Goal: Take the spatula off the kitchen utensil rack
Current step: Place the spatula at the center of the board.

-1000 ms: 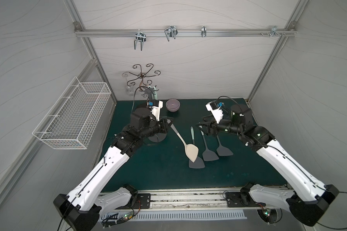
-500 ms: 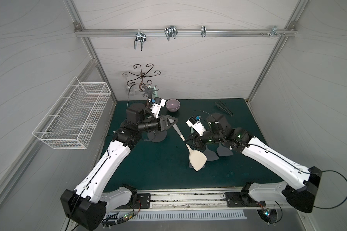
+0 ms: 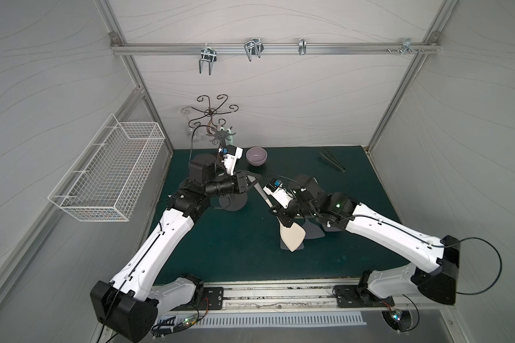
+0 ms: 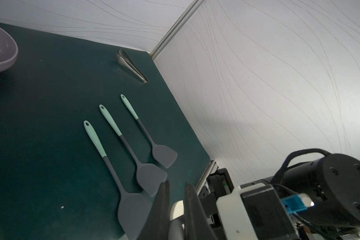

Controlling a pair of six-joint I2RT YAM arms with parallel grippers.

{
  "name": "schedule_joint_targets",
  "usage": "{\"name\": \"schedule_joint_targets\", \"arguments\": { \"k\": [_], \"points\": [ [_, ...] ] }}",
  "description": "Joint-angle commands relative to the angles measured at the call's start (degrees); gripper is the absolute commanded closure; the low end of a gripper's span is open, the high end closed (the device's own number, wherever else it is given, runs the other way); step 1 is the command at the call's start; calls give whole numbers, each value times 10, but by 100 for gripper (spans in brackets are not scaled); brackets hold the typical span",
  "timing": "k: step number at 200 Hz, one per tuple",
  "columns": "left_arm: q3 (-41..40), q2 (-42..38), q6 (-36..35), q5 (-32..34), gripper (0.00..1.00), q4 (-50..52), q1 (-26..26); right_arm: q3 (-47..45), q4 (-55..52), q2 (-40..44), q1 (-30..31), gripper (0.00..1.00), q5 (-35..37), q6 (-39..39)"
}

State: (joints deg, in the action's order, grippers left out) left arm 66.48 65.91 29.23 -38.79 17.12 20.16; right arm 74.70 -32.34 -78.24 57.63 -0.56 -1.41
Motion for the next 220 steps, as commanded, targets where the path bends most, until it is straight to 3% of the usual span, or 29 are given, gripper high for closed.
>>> {"name": "schedule_joint_targets", "arguments": {
  "k": [1, 20, 30, 54, 74, 119, 152, 176, 220],
  "points": [
    [22, -6, -33, 29, 49, 41, -3, 27, -23, -1, -5, 100, 60, 7],
    [28, -19, -66, 47, 16, 65, -5, 46, -52, -9, -44, 100, 49, 19],
    [31, -31, -83, 64, 7, 79, -6, 56, -70, -12, -90, 100, 21, 19],
    [38, -59, -126, 103, 5, 118, -9, 75, -109, -32, -228, 100, -33, 34],
    [31, -77, -143, 115, 5, 135, -10, 82, -122, -62, -310, 100, 2, 56],
    [-33, -109, -122, 55, 5, 98, -10, 89, -137, -174, -447, 100, 5, 105],
    [-74, -116, -124, 14, 6, 98, -7, 153, -183, -242, -506, 100, -42, 178],
    [-80, -112, -151, 27, 6, 122, 23, 214, -237, -299, -520, 100, -17, 207],
    [-85, -102, -182, 61, 6, 144, 68, 189, -212, -333, -540, 100, -4, 205]
  ]
}}
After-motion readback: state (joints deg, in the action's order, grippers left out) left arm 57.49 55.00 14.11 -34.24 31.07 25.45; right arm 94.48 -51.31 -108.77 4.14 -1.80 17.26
